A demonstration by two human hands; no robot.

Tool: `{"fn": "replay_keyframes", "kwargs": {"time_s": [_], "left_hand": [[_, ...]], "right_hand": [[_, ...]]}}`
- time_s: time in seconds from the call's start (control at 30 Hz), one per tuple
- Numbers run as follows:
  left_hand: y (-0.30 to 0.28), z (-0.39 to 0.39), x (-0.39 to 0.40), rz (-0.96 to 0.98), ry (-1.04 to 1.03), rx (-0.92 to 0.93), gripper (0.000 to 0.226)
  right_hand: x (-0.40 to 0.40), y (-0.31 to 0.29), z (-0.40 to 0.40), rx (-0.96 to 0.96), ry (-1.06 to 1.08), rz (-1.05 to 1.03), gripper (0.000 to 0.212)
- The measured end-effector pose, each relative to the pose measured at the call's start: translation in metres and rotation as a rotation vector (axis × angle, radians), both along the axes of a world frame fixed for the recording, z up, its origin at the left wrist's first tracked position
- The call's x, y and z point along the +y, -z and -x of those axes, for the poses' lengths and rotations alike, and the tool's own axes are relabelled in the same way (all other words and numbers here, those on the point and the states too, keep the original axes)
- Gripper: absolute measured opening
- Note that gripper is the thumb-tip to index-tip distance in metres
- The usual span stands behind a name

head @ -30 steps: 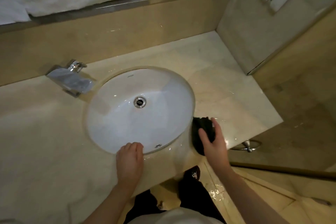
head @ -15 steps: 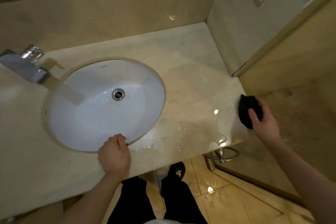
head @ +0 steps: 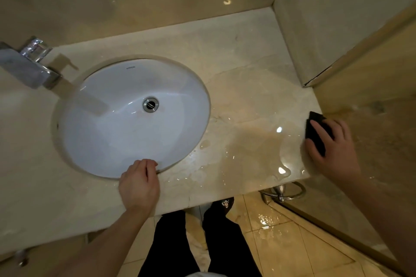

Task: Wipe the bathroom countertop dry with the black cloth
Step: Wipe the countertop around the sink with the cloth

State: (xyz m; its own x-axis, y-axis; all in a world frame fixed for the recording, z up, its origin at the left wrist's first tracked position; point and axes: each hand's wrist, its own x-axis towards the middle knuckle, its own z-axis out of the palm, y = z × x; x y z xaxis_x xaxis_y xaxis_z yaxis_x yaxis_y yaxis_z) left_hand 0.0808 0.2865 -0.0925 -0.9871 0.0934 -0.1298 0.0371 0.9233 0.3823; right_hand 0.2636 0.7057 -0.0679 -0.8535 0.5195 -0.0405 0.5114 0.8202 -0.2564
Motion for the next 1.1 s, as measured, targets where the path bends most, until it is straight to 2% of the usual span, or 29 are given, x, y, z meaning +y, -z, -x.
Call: {"fn": "replay_keyframes", "kwargs": {"time_s": [0.13,0.43,0.8,1.1], "left_hand": [[0.003,0.001,-0.001,-0.009,-0.004,-0.004,0.039],[0.007,0.001,-0.003,-0.054,-0.009,0.003,0.037],[0.013,0.003,-0.009,-0.068,0.003,-0.013,0.042],[0.021,0.005,-0.016,-0.043,0.087,-0.02,0.034]], "right_hand": [[-0.005,0.01,0.001,0.086,0.006,0.166,0.055],[-0.079,0.022,0.009,0.215,0.307,0.233,0.048],[-0.152,0.03,0.046,0.27,0.313,0.174,0.046],[-0.219,0.036,0.094,0.295,0.335,0.202,0.043]]}}
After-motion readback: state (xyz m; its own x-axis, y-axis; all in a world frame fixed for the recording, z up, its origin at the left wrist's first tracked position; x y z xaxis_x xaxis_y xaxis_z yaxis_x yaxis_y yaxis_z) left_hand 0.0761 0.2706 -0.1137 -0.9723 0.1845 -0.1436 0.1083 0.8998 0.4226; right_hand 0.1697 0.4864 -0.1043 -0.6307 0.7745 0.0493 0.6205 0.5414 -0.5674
